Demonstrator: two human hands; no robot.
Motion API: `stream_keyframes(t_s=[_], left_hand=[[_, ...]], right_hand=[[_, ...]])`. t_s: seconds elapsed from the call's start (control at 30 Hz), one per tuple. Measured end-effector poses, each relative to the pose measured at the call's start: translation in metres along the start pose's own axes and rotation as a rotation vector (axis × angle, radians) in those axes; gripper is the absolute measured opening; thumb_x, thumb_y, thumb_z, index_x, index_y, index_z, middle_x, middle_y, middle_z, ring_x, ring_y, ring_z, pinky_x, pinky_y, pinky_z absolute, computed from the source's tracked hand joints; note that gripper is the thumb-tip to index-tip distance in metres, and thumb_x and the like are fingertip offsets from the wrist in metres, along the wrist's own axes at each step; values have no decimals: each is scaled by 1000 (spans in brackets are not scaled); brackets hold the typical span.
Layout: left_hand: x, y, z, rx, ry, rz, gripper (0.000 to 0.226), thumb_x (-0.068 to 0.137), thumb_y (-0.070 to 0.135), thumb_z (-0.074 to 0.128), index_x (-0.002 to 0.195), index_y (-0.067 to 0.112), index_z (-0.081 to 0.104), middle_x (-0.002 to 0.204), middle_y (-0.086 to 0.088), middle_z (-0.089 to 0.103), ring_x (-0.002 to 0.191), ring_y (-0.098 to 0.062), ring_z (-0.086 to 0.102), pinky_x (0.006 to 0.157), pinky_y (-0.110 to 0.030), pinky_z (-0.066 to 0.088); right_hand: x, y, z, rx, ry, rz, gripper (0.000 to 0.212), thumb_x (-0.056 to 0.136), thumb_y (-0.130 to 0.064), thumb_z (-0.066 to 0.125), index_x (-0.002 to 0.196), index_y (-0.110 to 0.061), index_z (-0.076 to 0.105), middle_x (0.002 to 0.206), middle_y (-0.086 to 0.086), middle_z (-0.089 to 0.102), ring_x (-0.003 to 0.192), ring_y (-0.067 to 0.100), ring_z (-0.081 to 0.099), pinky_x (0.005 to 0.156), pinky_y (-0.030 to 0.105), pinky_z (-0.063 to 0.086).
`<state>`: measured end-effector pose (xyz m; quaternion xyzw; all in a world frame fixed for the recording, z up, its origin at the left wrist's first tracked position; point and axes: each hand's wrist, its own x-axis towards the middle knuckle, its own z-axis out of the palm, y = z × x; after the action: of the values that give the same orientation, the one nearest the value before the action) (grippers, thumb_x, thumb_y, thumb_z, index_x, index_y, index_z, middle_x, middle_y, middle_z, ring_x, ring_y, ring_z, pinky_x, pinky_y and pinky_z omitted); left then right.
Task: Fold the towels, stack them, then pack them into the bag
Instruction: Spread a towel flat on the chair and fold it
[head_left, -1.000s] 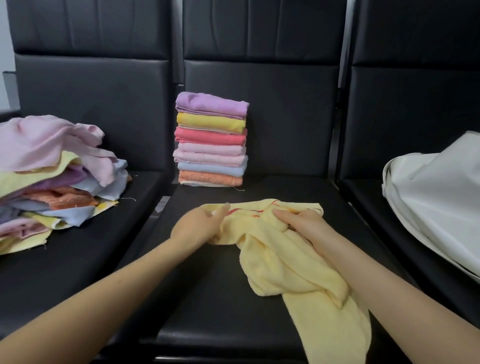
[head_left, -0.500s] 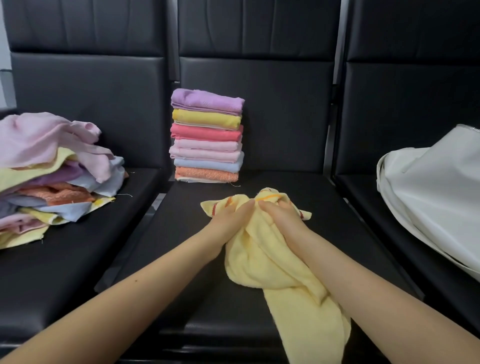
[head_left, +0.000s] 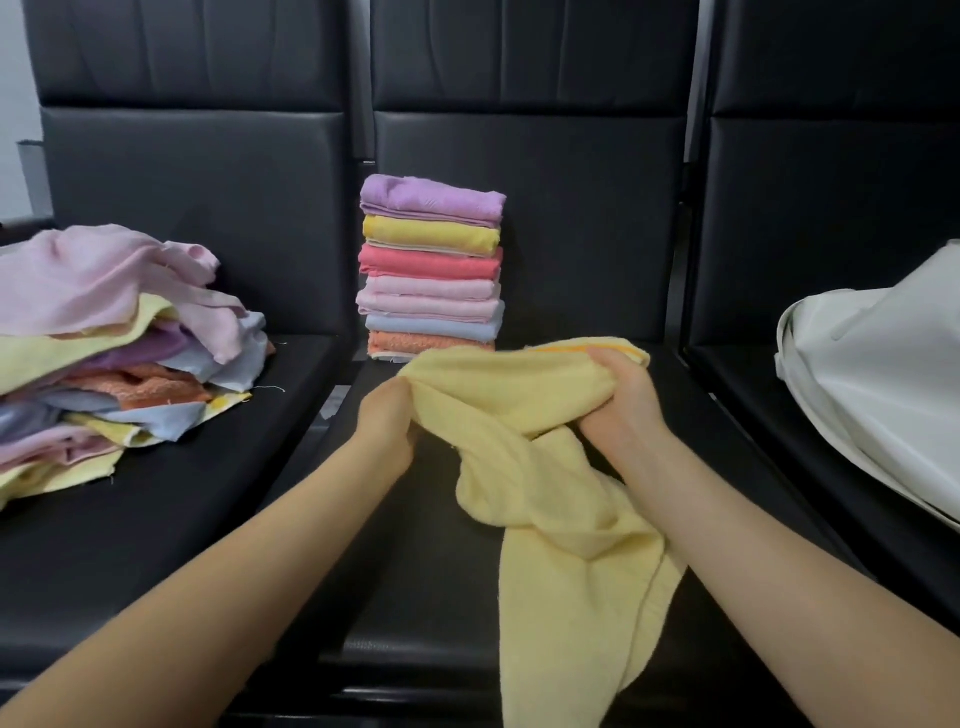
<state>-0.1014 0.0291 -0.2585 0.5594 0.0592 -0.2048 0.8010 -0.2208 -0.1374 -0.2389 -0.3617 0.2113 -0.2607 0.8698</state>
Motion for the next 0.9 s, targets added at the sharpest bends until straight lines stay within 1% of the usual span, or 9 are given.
stream_keyframes(t_s=[0.07,0.23,0.37,0.43,0.53,0.63,0.7,0.8,0.9], left_hand=[[2,6,-4,-144,-39,9,15,99,9,46,106,8,59,104,-7,64,88,-23,62,93,-41,51],[0,5,-2,-68,-270,-30,29,98,11,49,125,8,58,112,-11,69,99,-21,69,78,-35,58],[-8,-6,-1,0,-330,-225,25,98,8,38,110,1,59,66,-4,57,44,-13,61,42,-22,49],[-6,-6,-1,55,-358,-273,32,99,23,48,121,1,58,72,-3,63,52,-16,66,47,-25,52],[0,-9,2,443,-411,-161,42,84,43,70,110,10,65,96,-5,72,81,-17,71,73,-34,58],[-1,-15,7,720,-493,-64,33,80,37,75,109,19,73,110,-3,73,103,-18,69,95,-39,53],[2,-16,10,668,-530,-72,19,88,21,69,106,18,75,110,-3,73,102,-18,69,88,-34,55],[15,-8,14,400,-453,-124,22,89,11,64,111,11,70,109,-7,71,90,-17,71,67,-30,58],[28,6,33,237,-272,63,24,92,13,61,115,12,65,114,-6,66,91,-17,66,71,-31,56]], right_hand=[[-3,-11,-4,19,31,-49,21,90,-8,61,110,-8,56,113,17,62,110,32,61,100,46,48],[-10,-30,-12,-127,129,-88,17,87,-9,69,97,-16,57,107,12,62,109,28,62,99,44,50],[-20,-31,-27,-350,111,59,33,84,-19,74,110,-8,57,106,15,66,98,27,66,95,45,52],[-26,-29,-38,-391,53,135,11,90,-13,66,98,-10,59,95,14,67,92,27,65,94,43,51],[-27,-31,-48,-396,14,126,15,90,-8,64,102,-14,58,106,14,67,102,27,65,98,43,49],[-25,-34,-50,-363,32,46,16,90,-3,62,96,-16,55,104,12,65,100,25,63,100,42,47],[-20,-37,-52,-313,74,-10,19,90,-1,62,104,-10,53,103,12,62,98,25,62,102,43,46],[-10,-46,-50,-331,180,-51,51,86,-8,70,132,-11,46,117,15,60,108,29,61,101,48,48],[0,-61,-44,-478,207,-96,15,88,-12,67,101,-15,60,101,8,62,97,23,62,99,45,49]])
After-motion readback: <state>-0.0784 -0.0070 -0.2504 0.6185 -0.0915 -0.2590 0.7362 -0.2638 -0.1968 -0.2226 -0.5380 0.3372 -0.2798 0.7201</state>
